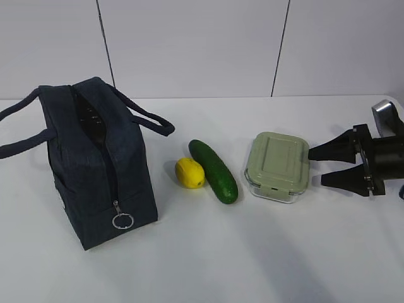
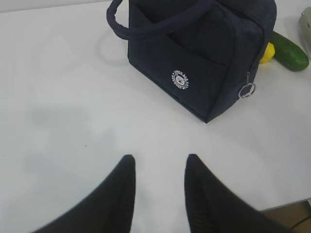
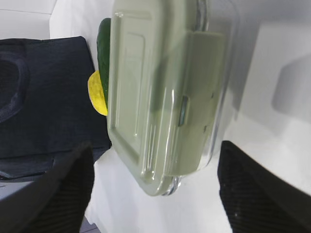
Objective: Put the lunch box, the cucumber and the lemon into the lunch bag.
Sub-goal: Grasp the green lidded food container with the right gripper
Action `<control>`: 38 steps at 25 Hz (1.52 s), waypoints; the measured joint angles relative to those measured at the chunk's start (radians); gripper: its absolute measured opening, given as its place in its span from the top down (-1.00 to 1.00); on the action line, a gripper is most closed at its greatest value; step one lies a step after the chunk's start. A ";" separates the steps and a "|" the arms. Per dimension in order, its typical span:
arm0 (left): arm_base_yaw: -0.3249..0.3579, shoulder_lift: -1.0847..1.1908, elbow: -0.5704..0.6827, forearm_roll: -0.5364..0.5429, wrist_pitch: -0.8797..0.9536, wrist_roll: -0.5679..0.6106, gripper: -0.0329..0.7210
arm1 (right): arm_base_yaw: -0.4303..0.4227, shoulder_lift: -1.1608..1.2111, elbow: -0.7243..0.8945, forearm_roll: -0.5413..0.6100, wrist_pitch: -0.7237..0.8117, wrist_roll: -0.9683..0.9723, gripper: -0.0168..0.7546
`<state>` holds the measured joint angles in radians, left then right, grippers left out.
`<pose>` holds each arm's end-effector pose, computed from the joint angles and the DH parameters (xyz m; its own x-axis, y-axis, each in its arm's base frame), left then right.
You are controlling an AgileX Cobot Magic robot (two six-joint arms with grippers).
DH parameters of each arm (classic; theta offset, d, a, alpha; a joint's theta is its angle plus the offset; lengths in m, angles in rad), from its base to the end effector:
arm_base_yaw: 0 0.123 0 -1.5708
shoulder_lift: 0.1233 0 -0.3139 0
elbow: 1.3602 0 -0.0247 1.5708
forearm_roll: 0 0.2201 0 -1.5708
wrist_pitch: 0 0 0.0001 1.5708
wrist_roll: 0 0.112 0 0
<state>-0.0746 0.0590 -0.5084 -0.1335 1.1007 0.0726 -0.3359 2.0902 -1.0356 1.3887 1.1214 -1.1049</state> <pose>-0.0389 -0.0104 0.2545 -0.5279 0.0512 -0.8477 0.1805 0.9821 -0.0530 0.3593 -0.0203 0.1567 -0.9173 0.3522 -0.1856 0.0103 0.4869 0.8734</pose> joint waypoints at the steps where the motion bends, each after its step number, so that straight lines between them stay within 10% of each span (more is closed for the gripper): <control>1: 0.000 -0.001 0.000 0.000 0.000 0.000 0.27 | 0.000 0.005 0.000 0.011 0.000 -0.012 -0.53; 38: 0.000 0.020 0.000 0.000 0.000 -0.002 0.27 | 0.020 0.186 -0.111 0.140 0.024 -0.088 -0.53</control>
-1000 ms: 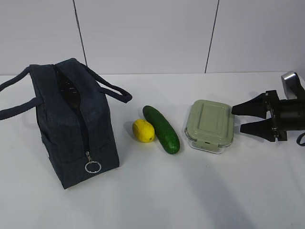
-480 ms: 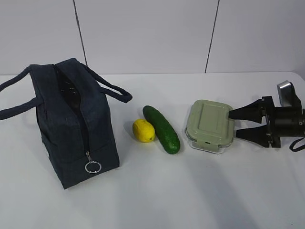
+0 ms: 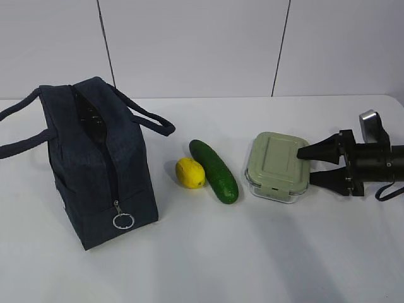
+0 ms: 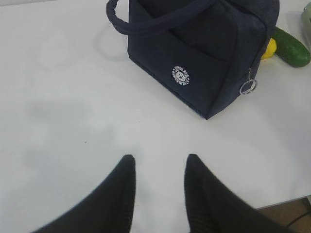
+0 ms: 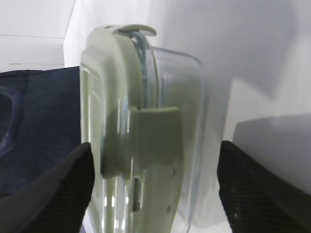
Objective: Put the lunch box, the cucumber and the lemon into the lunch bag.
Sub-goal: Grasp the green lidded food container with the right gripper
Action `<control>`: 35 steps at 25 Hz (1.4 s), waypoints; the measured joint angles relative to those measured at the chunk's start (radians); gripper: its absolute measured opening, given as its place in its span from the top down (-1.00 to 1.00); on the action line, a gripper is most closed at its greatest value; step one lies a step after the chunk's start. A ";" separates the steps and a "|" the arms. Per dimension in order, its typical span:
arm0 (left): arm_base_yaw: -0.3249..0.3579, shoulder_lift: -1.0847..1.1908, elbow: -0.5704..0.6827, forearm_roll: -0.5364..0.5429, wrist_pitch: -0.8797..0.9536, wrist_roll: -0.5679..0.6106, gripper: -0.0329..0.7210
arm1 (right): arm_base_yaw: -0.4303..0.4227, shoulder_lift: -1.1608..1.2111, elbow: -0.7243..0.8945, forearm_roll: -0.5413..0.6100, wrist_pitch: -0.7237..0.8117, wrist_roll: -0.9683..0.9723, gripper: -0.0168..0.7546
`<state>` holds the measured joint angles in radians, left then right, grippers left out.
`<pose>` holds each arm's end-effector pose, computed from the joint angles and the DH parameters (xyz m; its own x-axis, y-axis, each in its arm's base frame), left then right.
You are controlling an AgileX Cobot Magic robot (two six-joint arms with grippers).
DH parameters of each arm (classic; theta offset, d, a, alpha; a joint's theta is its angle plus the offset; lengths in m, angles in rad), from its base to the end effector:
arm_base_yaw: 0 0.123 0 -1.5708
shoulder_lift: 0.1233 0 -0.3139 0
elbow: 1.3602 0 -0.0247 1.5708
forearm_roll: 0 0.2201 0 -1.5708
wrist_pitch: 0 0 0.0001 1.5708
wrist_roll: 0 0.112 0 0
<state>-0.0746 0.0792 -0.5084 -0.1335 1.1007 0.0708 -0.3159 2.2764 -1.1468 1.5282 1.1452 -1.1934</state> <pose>-0.0363 -0.0106 0.2552 -0.5452 0.0507 -0.8368 0.1784 0.9823 -0.0567 0.3959 -0.0221 0.1154 -0.8936 0.4103 -0.1818 0.0070 0.4177 0.9086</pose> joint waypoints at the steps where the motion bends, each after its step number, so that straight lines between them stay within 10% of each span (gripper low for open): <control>1: 0.000 0.000 0.000 0.000 0.000 0.000 0.27 | 0.000 0.000 0.000 0.000 0.000 0.000 -0.53; 35: 0.000 0.000 0.000 0.000 0.000 0.000 0.27 | 0.038 0.003 0.000 0.000 0.002 -0.010 -0.52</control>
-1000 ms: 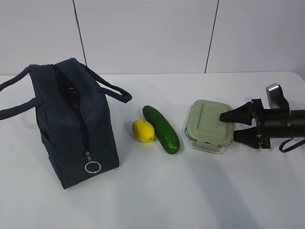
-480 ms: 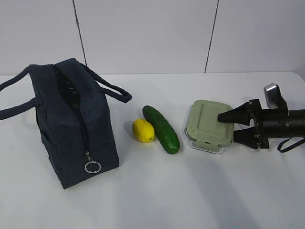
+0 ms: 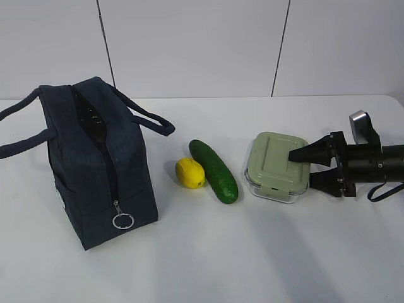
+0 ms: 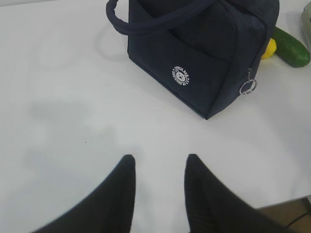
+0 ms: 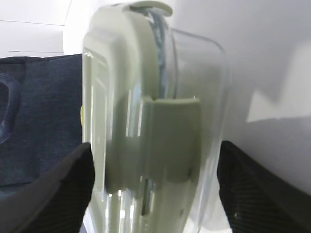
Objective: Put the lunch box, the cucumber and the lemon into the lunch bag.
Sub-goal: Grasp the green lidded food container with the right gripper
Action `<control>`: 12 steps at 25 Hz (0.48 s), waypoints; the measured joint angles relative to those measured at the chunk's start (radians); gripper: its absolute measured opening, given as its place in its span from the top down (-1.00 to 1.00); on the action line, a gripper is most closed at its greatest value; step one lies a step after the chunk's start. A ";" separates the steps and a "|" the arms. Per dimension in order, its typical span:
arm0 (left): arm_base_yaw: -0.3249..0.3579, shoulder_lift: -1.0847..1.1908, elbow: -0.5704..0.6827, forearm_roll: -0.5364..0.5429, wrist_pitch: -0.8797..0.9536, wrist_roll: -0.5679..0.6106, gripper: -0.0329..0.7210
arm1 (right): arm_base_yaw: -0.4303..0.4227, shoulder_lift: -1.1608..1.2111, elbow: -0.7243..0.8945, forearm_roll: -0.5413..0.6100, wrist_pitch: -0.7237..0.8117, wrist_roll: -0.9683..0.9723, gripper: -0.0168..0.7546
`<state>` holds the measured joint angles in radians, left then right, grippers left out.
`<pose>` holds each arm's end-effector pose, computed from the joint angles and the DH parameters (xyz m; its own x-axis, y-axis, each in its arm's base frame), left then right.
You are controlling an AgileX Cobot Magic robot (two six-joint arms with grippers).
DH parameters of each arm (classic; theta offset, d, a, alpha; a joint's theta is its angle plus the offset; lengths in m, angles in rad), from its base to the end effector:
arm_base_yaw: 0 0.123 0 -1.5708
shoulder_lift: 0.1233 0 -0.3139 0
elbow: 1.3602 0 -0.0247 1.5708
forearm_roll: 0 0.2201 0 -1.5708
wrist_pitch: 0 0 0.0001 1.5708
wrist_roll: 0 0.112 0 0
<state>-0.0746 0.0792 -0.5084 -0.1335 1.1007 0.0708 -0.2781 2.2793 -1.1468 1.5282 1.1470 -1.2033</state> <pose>-0.0363 -0.0106 0.2552 -0.5452 0.0507 -0.8368 0.1784 0.9823 -0.0567 0.3964 -0.0071 0.1145 -0.9092 0.3717 -0.1877 -0.0160 0.4192 0.9077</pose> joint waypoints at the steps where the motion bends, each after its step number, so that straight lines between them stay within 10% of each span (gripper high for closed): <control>1: 0.000 0.000 0.000 0.000 0.000 0.000 0.27 | 0.000 0.000 0.000 0.000 0.000 0.000 -0.52; 12: 0.000 0.000 0.000 0.000 0.000 0.000 0.27 | 0.000 0.000 0.000 -0.004 0.000 0.000 -0.46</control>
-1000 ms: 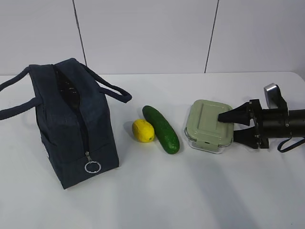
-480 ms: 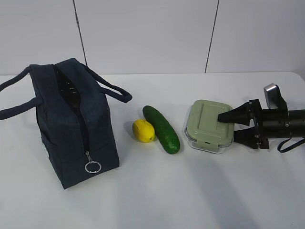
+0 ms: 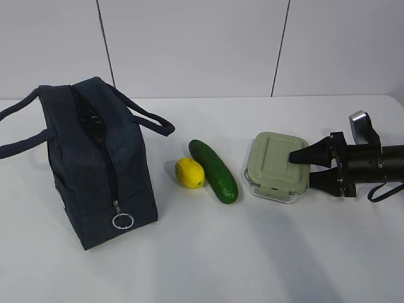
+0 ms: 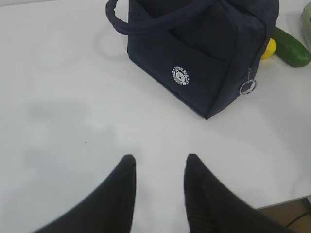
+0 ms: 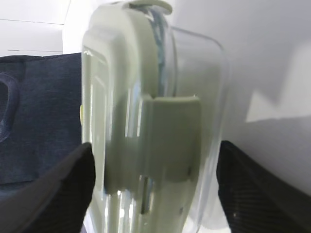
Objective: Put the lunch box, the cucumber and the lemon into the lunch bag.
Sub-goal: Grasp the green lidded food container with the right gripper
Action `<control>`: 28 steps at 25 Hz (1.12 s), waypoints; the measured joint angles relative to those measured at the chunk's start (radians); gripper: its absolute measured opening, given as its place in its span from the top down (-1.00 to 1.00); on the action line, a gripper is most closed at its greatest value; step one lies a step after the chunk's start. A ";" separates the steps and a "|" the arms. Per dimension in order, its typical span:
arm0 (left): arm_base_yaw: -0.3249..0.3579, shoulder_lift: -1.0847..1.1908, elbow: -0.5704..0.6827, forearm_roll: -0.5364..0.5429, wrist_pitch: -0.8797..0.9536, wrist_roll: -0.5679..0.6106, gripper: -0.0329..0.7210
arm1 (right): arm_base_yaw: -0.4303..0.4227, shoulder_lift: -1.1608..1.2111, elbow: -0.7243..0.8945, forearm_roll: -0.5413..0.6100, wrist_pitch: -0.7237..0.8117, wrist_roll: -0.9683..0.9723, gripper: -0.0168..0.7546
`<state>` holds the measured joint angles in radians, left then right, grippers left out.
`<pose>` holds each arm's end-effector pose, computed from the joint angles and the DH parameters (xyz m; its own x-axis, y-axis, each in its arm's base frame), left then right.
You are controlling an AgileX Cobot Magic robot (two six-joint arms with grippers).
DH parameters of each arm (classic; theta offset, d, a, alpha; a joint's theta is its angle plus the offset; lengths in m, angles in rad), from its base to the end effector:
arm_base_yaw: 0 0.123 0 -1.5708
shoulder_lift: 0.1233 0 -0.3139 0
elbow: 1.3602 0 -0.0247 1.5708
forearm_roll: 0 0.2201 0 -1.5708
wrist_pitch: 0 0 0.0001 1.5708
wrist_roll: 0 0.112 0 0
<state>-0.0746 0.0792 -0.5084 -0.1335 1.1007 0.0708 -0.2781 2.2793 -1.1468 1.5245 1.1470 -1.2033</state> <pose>-0.0363 -0.0106 0.2552 -0.5452 0.0507 -0.8368 0.1784 0.9823 -0.0567 0.3961 -0.0070 0.1143 -0.9104 0.3685 -0.1879 -0.0168 0.4208 0.9070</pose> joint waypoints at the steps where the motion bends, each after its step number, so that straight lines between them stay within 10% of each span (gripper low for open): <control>1: 0.000 0.000 0.000 0.000 0.000 0.000 0.27 | 0.000 0.000 0.000 0.000 0.000 0.000 -0.41; 28: 0.000 0.000 0.000 0.000 0.000 0.000 0.29 | 0.000 0.000 0.000 -0.001 0.009 -0.067 -0.21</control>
<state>-0.0746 0.0792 -0.5084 -0.1335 1.1007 0.0708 -0.2781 2.2793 -1.1468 1.5238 1.1555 -1.2700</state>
